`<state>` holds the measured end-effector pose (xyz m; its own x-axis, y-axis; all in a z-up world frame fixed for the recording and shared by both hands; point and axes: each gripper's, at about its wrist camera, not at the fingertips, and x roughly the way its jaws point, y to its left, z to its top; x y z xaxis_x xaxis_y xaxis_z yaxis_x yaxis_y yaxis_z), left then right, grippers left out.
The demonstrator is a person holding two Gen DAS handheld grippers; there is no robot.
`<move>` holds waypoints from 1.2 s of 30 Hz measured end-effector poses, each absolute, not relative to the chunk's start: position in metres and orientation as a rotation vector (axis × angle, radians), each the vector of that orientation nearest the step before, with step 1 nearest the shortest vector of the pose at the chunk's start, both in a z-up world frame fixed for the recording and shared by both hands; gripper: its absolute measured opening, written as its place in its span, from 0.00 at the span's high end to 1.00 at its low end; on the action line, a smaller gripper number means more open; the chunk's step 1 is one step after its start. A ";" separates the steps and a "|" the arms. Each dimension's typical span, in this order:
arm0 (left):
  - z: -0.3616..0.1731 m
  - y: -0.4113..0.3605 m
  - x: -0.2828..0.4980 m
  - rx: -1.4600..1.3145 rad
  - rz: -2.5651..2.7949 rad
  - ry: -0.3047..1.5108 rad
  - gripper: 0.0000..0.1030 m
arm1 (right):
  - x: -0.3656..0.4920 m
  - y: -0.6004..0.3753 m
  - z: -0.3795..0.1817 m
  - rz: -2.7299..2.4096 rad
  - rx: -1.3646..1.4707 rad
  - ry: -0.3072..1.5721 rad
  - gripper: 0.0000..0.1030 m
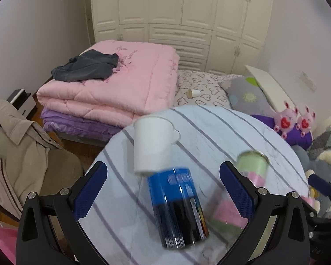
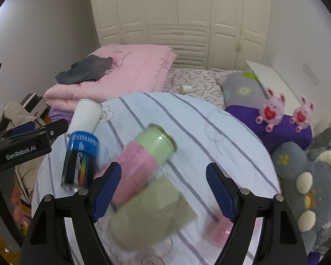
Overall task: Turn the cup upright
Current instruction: 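Reach the left gripper to the white paper cup lying on its side and grasp it, then lift the white cup with the left gripper and rotate it rim up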
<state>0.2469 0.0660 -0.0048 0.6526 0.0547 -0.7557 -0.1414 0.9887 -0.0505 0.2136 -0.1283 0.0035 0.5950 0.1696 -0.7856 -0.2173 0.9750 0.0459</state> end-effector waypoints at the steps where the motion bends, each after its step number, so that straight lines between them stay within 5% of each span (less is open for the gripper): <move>1: -0.009 0.067 0.256 -0.098 0.117 0.877 0.00 | 0.221 -0.125 0.001 0.225 -0.054 0.915 0.22; 24: -0.080 0.088 0.345 -0.090 0.188 1.122 0.00 | 0.317 -0.078 -0.033 0.286 -0.134 1.002 0.22; 26: -0.087 0.093 0.347 -0.136 0.176 1.138 0.08 | 0.318 -0.079 -0.036 0.291 -0.129 1.009 0.22; 28: -0.092 0.094 0.348 -0.158 0.162 1.163 0.31 | 0.320 -0.080 -0.039 0.293 -0.121 1.019 0.22; 30: -0.094 0.093 0.348 -0.143 0.165 1.173 0.38 | 0.320 -0.081 -0.041 0.293 -0.119 1.027 0.22; 36: -0.089 0.091 0.347 -0.136 0.183 1.157 0.38 | 0.320 -0.082 -0.041 0.287 -0.119 1.033 0.22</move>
<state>0.3471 0.0911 -0.0886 0.3895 0.0740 -0.9181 -0.2136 0.9768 -0.0119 0.3199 -0.0816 -0.0409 0.4790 0.1789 -0.8594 -0.2905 0.9561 0.0371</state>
